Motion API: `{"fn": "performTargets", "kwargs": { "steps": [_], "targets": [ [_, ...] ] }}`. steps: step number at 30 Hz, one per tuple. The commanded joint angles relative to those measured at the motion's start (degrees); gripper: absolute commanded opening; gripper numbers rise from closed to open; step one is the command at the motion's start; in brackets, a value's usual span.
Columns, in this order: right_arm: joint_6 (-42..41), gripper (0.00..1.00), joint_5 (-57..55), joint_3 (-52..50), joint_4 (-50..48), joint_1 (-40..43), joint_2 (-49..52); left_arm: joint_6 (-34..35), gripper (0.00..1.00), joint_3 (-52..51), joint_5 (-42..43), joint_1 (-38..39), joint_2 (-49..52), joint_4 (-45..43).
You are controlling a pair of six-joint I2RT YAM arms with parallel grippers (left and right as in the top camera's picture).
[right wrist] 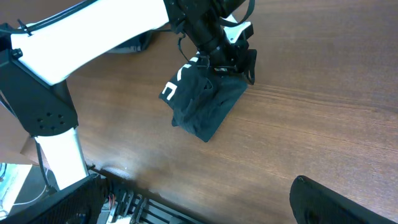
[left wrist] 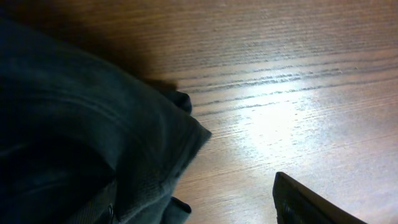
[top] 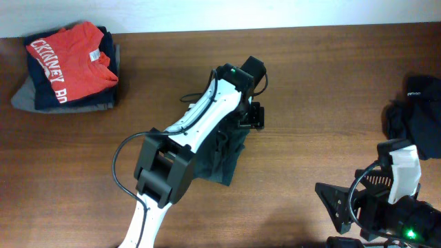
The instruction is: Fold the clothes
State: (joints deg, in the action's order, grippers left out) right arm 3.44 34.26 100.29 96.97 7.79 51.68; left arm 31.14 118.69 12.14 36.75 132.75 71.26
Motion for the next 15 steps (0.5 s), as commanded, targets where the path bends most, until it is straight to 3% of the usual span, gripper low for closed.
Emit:
{"fn": "performTargets", "kwargs": {
  "steps": [1, 11, 15],
  "targets": [
    [0.11, 0.99, -0.48, 0.61, 0.35, -0.33, 0.04, 0.35, 0.77, -0.59, 0.5, 0.26, -0.48, -0.04],
    [0.11, 0.99, -0.48, 0.61, 0.35, -0.33, 0.07, 0.35, 0.75, -0.59, -0.17, 0.2, 2.36, 0.24],
    [0.11, 0.99, -0.48, 0.61, 0.33, -0.33, 0.04, 0.35, 0.61, -0.59, -0.15, 0.15, 2.36, -1.22]
  ]
}}
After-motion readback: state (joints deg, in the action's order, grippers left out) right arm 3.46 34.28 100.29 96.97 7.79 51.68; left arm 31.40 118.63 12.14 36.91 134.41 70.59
